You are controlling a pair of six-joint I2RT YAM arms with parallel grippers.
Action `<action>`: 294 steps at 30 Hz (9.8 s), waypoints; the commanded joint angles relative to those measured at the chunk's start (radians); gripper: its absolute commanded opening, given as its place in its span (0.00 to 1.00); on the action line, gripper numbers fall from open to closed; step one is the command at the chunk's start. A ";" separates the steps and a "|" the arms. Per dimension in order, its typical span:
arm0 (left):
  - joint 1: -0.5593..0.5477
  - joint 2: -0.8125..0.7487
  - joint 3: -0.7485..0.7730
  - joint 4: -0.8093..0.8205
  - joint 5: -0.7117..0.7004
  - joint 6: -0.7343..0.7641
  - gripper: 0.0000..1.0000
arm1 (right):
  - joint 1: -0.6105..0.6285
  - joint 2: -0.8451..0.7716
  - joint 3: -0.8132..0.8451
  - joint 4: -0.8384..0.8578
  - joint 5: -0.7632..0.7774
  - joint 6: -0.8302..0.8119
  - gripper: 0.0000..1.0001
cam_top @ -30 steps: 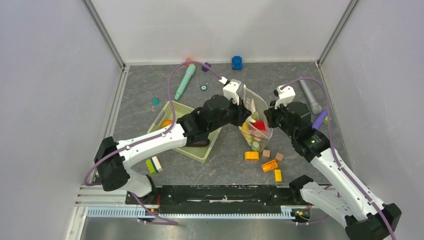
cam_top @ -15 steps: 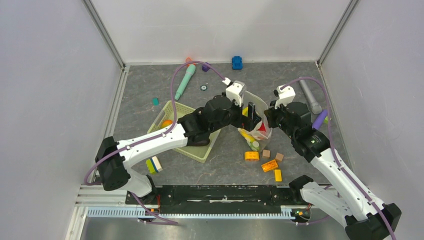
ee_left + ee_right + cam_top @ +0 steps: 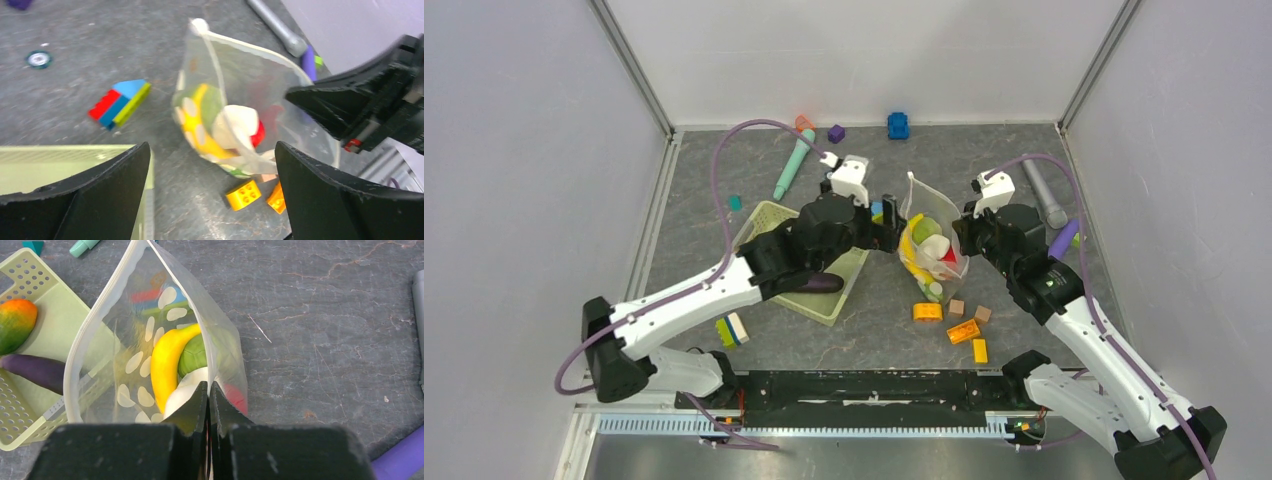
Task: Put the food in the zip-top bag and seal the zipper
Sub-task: Pick up the fake fruit from the bin, then place the fake fruit in the zipper food storage bag, then pick up the fake vegetable from the bin.
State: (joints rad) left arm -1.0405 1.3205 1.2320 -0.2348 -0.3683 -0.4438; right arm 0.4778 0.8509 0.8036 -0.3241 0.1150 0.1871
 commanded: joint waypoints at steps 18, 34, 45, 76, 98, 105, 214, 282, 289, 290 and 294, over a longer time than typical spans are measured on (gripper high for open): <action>0.428 -0.105 -0.287 -0.393 -0.222 -0.287 1.00 | 0.001 0.024 -0.001 0.013 0.024 0.001 0.05; 0.555 0.063 -0.320 -0.408 -0.268 -0.328 1.00 | 0.001 0.043 -0.001 0.013 0.026 -0.002 0.05; 0.631 0.109 -0.373 -0.301 -0.173 -0.304 1.00 | 0.001 0.041 -0.006 0.013 0.044 -0.005 0.05; 0.642 0.221 -0.356 -0.277 -0.152 -0.315 0.77 | 0.001 0.043 -0.009 0.012 0.051 -0.007 0.06; 0.616 -0.119 -0.285 -0.175 0.142 -0.255 0.28 | 0.001 0.028 -0.007 0.011 0.041 -0.004 0.06; 0.497 -0.215 -0.267 0.062 0.467 -0.128 0.29 | 0.001 0.024 -0.007 0.013 0.024 -0.002 0.06; -0.145 -0.013 -0.074 0.336 -0.113 0.053 1.00 | 0.001 -0.001 -0.013 0.026 -0.016 -0.002 0.10; 0.496 0.237 -0.190 -0.407 0.685 1.312 0.85 | 0.000 0.251 0.155 -0.211 0.133 0.109 0.09; 0.496 0.272 -0.182 -0.446 0.718 1.337 0.85 | 0.001 0.264 0.166 -0.219 0.145 0.105 0.09; 0.496 0.278 -0.183 -0.447 0.721 1.340 0.85 | 0.002 0.267 0.167 -0.219 0.146 0.103 0.09; 0.496 0.304 -0.185 -0.439 0.724 1.337 0.85 | 0.000 0.281 0.179 -0.223 0.149 0.099 0.09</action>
State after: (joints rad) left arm -0.5484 1.6009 1.0363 -0.6716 0.3195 0.8524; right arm 0.4770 1.1198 0.9283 -0.5480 0.2424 0.2840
